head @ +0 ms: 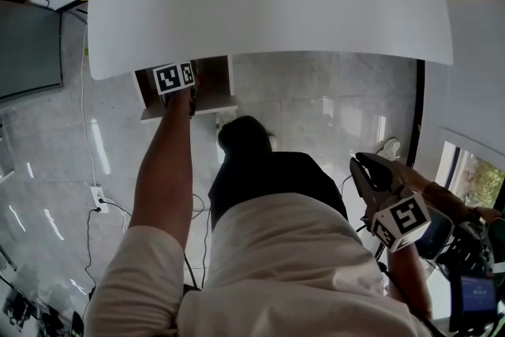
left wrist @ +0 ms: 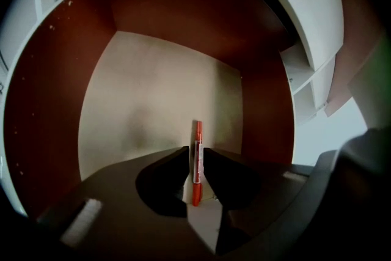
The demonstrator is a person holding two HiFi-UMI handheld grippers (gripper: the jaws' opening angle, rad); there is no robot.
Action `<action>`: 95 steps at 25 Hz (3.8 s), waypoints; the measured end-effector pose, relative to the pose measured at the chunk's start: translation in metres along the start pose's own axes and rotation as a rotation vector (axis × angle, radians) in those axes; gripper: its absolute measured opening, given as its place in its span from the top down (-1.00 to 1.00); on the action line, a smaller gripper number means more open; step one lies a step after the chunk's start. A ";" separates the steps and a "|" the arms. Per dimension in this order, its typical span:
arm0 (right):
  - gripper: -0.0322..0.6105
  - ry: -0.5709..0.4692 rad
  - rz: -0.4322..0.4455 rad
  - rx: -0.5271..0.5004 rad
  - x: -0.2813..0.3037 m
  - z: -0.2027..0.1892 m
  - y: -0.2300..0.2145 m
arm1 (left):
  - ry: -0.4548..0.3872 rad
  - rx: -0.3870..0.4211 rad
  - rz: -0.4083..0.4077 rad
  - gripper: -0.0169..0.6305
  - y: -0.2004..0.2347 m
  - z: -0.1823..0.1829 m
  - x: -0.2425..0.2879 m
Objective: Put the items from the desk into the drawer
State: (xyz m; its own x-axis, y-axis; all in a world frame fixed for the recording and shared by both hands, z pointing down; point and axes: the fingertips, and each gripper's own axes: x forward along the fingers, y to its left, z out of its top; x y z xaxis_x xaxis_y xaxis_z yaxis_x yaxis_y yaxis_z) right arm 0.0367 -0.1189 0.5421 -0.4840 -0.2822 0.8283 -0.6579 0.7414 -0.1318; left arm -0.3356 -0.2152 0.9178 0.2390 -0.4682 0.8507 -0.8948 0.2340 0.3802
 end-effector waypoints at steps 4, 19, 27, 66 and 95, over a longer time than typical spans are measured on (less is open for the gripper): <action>0.79 -0.026 0.022 -0.016 -0.012 0.008 0.004 | -0.012 0.019 0.002 0.70 -0.012 0.002 -0.027; 0.80 -0.206 0.169 -0.108 -0.078 0.030 0.020 | -0.114 0.108 -0.016 0.70 -0.110 -0.018 -0.190; 0.85 -0.274 0.224 -0.183 -0.113 0.019 0.027 | -0.175 0.174 -0.069 0.73 -0.184 -0.062 -0.277; 0.89 -0.320 0.330 -0.365 -0.148 -0.016 0.071 | -0.300 0.481 -0.347 0.92 -0.423 -0.175 -0.451; 0.89 -0.283 0.300 -0.374 -0.116 0.007 0.045 | -0.225 0.471 -0.371 0.92 -0.408 -0.142 -0.413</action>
